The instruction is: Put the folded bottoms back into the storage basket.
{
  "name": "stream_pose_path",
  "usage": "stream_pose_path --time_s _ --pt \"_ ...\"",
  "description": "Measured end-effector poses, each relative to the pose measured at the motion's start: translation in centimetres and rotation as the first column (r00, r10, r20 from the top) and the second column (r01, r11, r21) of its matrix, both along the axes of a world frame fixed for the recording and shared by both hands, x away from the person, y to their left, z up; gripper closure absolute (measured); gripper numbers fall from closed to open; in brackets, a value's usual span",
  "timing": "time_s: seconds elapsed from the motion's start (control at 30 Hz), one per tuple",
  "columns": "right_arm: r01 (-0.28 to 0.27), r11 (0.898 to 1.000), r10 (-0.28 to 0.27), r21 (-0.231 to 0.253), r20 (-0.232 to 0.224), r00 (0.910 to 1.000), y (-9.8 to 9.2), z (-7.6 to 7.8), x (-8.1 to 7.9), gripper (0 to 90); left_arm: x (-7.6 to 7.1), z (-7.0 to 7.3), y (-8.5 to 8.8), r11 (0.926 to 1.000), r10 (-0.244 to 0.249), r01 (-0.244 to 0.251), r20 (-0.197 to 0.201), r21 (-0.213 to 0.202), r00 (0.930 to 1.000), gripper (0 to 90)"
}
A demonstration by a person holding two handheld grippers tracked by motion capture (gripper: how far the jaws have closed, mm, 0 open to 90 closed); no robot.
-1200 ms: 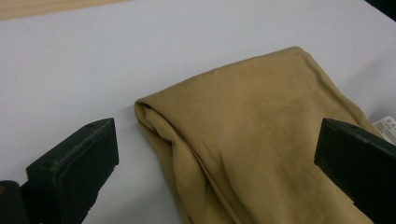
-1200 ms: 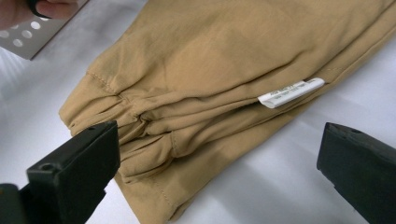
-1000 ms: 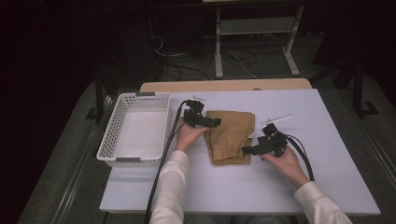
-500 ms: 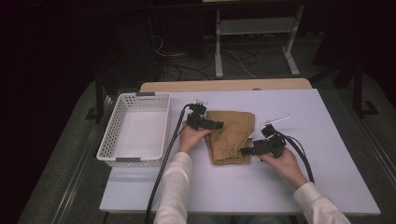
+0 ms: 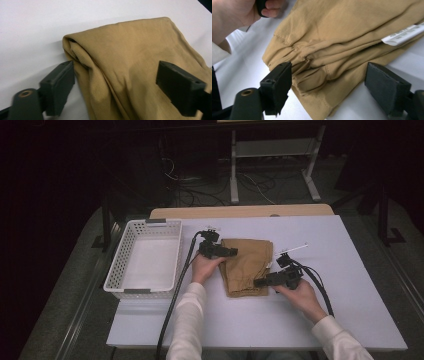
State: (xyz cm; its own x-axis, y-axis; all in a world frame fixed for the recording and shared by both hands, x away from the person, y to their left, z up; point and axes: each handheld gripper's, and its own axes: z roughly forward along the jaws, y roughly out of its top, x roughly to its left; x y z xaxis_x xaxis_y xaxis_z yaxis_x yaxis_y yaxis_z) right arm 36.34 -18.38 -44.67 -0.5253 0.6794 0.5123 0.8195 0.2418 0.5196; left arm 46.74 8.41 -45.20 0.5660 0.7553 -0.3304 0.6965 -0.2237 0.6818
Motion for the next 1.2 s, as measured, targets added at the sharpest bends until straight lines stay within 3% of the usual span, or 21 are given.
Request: stream_pose_path --time_s 0.07,0.2,0.47,0.67,0.93,1.2 --pt "-0.01 1.0 0.01 -0.001 0.002 0.9999 0.15 0.0 -0.01 23.4 -0.04 0.05 -0.07 1.0 -0.002 0.002 0.004 0.009 1.0 26.1" --pt "-0.012 1.0 0.012 0.006 -0.002 0.9999 0.16 -0.02 0.0 28.0 -0.04 0.11 -0.02 0.9997 0.009 -0.009 0.007 0.021 0.9999 32.9" --pt "0.026 0.999 -0.026 0.018 -0.012 0.9996 0.24 -0.3 0.18 53.5 0.2 0.02 0.3 0.9997 0.024 -0.024 -0.015 0.007 0.9996 56.2" --pt "0.048 0.999 -0.047 0.022 -0.029 0.9984 0.35 -0.44 0.2 71.9 0.29 -0.03 -0.21 0.9998 -0.006 0.007 -0.023 0.017 0.9997 72.3" --pt "0.068 0.998 -0.068 0.004 -0.026 0.9973 0.59 -0.19 -0.05 79.4 0.24 0.27 -0.45 0.999 -0.031 0.031 -0.006 0.033 0.9995 80.3" --pt "0.072 0.997 -0.072 -0.004 -0.006 0.9974 0.63 0.05 -0.28 81.3 0.04 0.66 -0.5 0.9985 -0.038 0.038 0.009 0.041 0.9992 81.6"
